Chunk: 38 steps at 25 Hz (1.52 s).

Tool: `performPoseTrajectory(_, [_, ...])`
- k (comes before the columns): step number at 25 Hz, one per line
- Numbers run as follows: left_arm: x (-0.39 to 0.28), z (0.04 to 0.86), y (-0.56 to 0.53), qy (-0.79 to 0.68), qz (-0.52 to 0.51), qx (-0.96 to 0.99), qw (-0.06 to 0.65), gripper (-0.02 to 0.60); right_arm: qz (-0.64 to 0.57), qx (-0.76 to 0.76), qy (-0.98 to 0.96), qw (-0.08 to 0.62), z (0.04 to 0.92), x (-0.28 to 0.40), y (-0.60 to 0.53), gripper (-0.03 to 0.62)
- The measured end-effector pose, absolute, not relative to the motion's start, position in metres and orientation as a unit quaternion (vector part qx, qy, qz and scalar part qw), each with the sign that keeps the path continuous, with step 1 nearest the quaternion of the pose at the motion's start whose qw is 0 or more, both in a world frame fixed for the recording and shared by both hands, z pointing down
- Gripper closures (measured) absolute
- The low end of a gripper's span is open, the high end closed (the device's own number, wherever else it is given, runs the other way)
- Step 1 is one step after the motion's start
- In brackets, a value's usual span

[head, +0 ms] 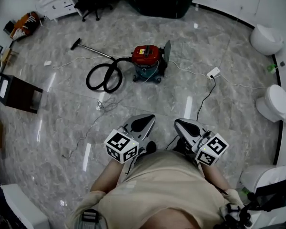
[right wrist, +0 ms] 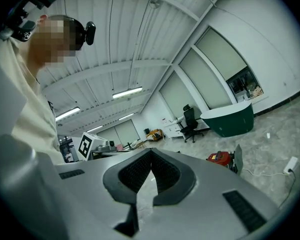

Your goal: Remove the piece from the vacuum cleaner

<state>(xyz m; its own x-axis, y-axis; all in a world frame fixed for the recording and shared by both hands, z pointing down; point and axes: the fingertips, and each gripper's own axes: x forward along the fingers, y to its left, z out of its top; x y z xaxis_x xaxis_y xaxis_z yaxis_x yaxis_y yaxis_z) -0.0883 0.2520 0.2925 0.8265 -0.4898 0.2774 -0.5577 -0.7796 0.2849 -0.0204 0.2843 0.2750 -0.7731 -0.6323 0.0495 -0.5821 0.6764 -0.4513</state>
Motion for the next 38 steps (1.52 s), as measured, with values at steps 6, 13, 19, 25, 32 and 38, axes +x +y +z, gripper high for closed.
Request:
performPoseTrajectory(6, [0.005,0.283,0.247,-0.275,0.109,0.941,0.166,0.578,-0.234,-0.331,0.912,0.06,0.286,0.061,0.282,0.592])
performPoseTrajectory(13, [0.069,0.284,0.25,-0.298,0.151,0.929,0.16,0.578,-0.255,-0.31,0.913,0.069,0.3,0.126,0.285,0.592])
performPoseTrajectory(19, [0.096,0.287,0.254,-0.31,0.166,0.922,0.16,0.578,-0.268,-0.285,0.919,0.054,0.316,0.149,0.292,0.592])
performPoseTrajectory(25, [0.115,0.293,0.248,-0.296,0.175,0.927,0.149,0.578,-0.266,-0.29,0.919,0.042,0.323,0.157,0.287,0.592])
performPoseTrajectory(32, [0.112,0.304,0.222,-0.276,0.164,0.934,0.157,0.578,-0.262,-0.324,0.909,0.015,0.331,0.16,0.269,0.592])
performPoseTrajectory(38, [0.072,0.312,0.182,-0.266,0.16,0.935,0.171,0.578,-0.252,-0.354,0.9,-0.014,0.33,0.135,0.226,0.592])
